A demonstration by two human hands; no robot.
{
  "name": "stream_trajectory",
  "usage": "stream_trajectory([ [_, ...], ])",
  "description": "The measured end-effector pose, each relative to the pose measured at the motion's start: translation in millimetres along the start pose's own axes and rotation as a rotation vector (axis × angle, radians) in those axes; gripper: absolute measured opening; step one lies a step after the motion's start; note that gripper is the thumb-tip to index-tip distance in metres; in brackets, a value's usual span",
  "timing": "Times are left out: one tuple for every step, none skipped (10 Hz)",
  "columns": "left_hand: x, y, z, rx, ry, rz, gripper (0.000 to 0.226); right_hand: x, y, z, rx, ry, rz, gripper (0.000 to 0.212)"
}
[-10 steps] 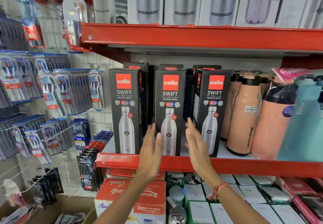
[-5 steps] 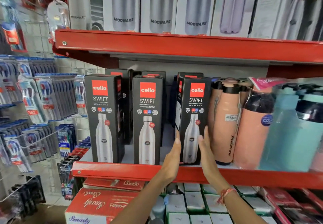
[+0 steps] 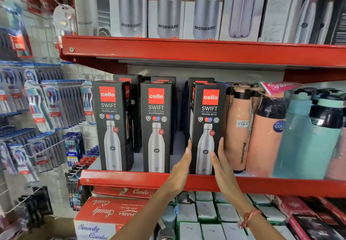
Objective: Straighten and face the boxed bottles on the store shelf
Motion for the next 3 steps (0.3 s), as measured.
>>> stream_trajectory([
  [-4.6, 7.7, 20.9, 0.031, 0.094, -0.036, 0.061, -1.4, -0.3, 5.6, -0.035, 0.081, 0.075, 0.067],
  [6.3, 16.1, 117.1, 0.067, 0.036, -0.033, 0.061, -0.9, -6.7, -26.5, 0.09, 0.242, 0.284, 0.055],
  [42.5, 28.9, 174.2, -0.102, -0.079, 0.187, 0.054, -1.7, -22.7, -97.4, 0.364, 0.438, 0.395, 0.048],
])
Point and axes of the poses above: each hand's wrist, its own y-axis away from the middle knuckle, its own x-axis out of the back of the hand, z = x × y, the point moved 2 cm from there along -y, towards the middle knuckle, and after that the axes turned 15 degrees about -z, right-handed, at the moved point
